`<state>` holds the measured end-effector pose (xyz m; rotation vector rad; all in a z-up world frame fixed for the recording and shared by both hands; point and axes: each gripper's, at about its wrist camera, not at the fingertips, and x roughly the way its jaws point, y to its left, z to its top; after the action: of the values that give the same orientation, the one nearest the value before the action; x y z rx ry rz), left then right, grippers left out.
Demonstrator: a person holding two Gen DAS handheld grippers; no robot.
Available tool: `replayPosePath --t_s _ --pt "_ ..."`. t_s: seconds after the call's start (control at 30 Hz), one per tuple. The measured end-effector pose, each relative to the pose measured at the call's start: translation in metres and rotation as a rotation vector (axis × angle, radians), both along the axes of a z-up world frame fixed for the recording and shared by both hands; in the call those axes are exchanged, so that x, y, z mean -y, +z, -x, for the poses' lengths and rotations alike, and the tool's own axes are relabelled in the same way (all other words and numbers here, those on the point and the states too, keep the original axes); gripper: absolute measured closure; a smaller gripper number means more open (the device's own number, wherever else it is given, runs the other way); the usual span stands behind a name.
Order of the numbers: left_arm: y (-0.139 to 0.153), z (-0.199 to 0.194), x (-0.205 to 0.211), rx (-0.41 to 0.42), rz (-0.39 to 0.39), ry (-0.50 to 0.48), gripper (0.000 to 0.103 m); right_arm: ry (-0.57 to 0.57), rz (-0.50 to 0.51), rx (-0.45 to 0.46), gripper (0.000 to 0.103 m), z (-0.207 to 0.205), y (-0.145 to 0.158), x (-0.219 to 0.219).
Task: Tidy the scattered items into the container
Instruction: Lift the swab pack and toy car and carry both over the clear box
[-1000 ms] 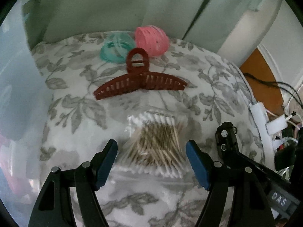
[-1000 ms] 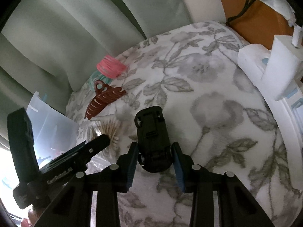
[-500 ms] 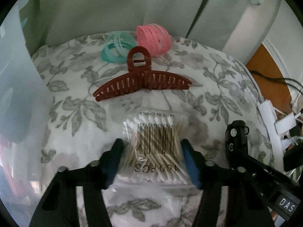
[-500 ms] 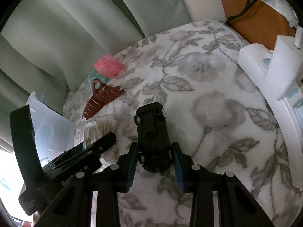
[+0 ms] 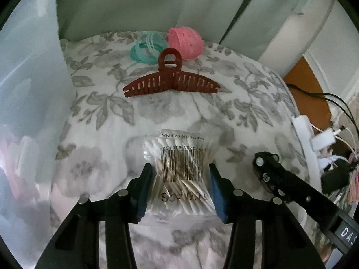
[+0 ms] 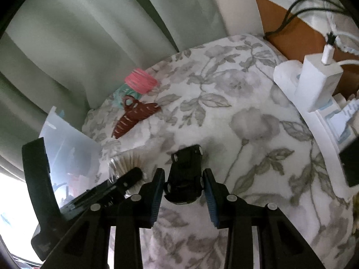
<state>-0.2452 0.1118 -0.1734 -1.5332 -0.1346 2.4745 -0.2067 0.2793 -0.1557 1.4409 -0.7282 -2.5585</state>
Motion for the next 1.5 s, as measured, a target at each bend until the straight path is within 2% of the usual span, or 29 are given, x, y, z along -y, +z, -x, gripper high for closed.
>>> replayPosePath --t_s 0.4,0.83,1.0,1.2,1.5 --pt "0.062 -0.055 0.024 -0.085 -0.049 0.010 0.054 0.011 0.015 -0.082 0.065 -0.048 0.051 0.018" --pt "0.119 -0.099 0.060 -0.187 -0.127 0.065 0.054 0.048 0.008 -0.198 0.065 -0.093 0.112 0.041" --pt "0.145 -0.120 0.068 -0.260 -0.154 0.061 0.054 0.069 -0.018 -0.255 0.065 -0.107 0.138 0.051" --pt "0.165 -0.136 0.084 -0.314 -0.173 0.077 0.053 0.095 -0.033 -0.300 0.065 -0.123 0.158 0.067" --pt "0.178 -0.150 0.113 -0.344 -0.215 0.124 0.053 0.130 -0.069 -0.342 0.065 -0.139 0.179 0.091"
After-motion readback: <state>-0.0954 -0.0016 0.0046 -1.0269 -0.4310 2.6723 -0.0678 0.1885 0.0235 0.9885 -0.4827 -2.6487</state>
